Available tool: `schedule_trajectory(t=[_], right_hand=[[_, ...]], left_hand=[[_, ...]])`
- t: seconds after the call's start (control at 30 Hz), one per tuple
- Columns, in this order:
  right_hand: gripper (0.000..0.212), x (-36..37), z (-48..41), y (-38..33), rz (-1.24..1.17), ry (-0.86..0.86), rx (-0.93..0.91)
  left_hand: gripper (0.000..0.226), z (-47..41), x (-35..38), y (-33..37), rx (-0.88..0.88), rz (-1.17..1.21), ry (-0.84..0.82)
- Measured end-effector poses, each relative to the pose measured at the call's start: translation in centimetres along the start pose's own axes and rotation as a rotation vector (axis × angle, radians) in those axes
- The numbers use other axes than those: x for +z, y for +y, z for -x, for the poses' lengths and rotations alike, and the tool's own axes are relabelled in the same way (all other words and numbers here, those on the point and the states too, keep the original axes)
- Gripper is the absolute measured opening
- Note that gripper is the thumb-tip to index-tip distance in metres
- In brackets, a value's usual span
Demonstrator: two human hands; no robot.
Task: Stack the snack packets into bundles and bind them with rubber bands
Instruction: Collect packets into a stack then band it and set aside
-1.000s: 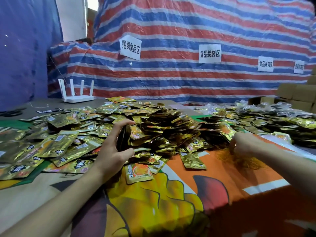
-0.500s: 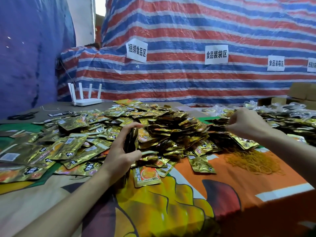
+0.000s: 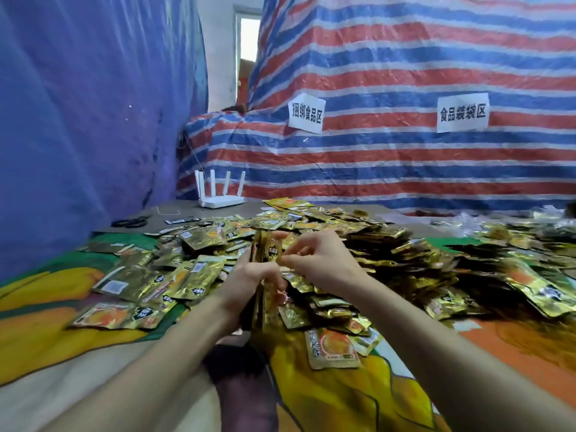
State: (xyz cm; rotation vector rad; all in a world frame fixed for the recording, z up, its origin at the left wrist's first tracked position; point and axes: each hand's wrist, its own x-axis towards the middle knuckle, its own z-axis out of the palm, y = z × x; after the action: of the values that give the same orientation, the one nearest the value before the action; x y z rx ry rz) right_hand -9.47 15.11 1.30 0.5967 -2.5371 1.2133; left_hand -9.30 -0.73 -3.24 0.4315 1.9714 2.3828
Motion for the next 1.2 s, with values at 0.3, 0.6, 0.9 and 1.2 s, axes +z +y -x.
schedule_trajectory(t=[0.3,0.6,0.9,1.2], right_hand=[[0.01,4.0,-1.3,2.0,-0.065,0.104,-0.029],[0.013,3.7,-0.6,2.8,-0.181,0.051,0.013],[0.012,2.6,-0.5,2.6,-0.706,-0.217,0.188],[0.032,1.4,-0.4,2.4,-1.428,-0.301,0.125]], left_hand=[[0.067,0.2,-3.5,-0.8,-0.031,0.107,0.006],[0.056,-0.1,-3.9,-0.3,-0.163,0.329,-0.159],[0.082,0.3,-4.4,-0.2,-0.147,0.515,-0.304],[0.064,0.8,-4.2,0.2,-0.206,0.574,-0.407]])
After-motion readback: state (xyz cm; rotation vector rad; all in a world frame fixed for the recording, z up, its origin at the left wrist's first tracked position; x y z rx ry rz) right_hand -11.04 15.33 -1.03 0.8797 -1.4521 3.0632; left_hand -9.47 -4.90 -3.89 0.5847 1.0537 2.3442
